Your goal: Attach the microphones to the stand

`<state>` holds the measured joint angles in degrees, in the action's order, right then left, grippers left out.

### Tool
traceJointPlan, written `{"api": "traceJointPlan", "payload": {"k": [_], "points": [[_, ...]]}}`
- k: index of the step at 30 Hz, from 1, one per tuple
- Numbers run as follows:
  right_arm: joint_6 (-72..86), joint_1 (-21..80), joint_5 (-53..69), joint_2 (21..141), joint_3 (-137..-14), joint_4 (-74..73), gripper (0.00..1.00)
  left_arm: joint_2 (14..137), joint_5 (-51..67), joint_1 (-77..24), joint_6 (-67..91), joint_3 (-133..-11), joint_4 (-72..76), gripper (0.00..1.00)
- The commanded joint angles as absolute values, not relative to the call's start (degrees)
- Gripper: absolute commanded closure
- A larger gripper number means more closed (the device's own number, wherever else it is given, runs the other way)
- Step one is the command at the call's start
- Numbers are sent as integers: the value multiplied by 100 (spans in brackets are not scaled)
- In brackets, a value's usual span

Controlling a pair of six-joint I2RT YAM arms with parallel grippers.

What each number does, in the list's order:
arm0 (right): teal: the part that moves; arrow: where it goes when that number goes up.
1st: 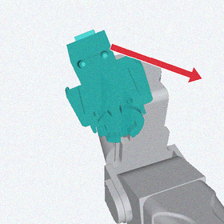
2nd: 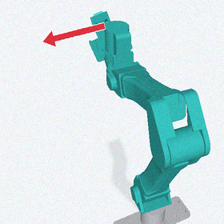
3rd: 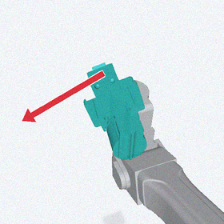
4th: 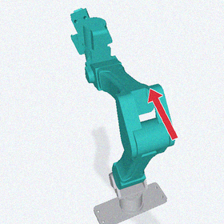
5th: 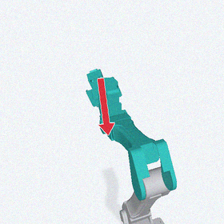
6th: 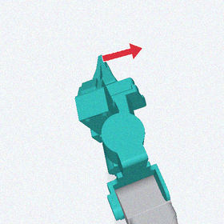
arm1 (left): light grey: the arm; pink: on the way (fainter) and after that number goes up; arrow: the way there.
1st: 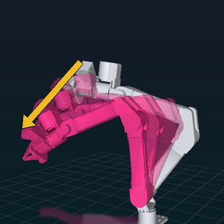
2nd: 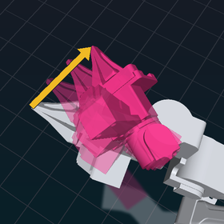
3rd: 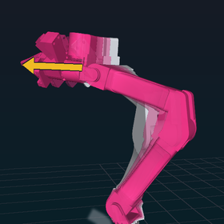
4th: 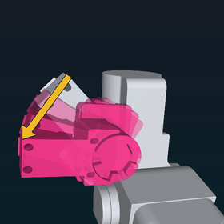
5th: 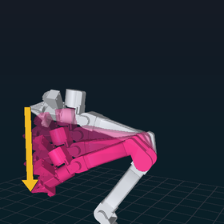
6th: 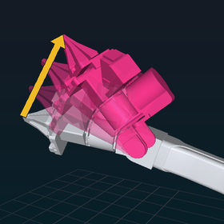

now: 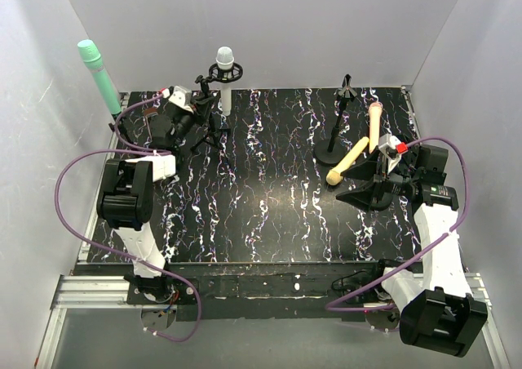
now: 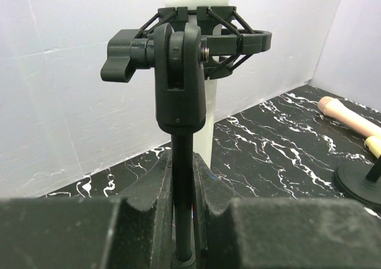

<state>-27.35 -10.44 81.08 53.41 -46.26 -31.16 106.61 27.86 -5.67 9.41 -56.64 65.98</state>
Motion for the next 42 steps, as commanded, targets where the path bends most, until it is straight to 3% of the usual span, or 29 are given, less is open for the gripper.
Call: {"api": "traceJointPlan", "payload": {"k": [1, 12, 31, 42], "points": [[-2865, -1055, 8156, 5353, -4711, -3182, 11, 10424, 3286, -475, 502, -5670, 6522, 100], [-2865, -1055, 8156, 5344, -4702, -3182, 10, 10310, 3270, -273, 773, -5177, 6495, 98], [-2883, -1055, 8191, 5273, -4693, -3199, 10, 9818, 3278, -237, 879, -5072, 6029, 59], [-3190, -1055, 8025, 5229, -4772, -3462, 10, 8229, 2787, -255, 1055, -4325, 4968, 11]]}}
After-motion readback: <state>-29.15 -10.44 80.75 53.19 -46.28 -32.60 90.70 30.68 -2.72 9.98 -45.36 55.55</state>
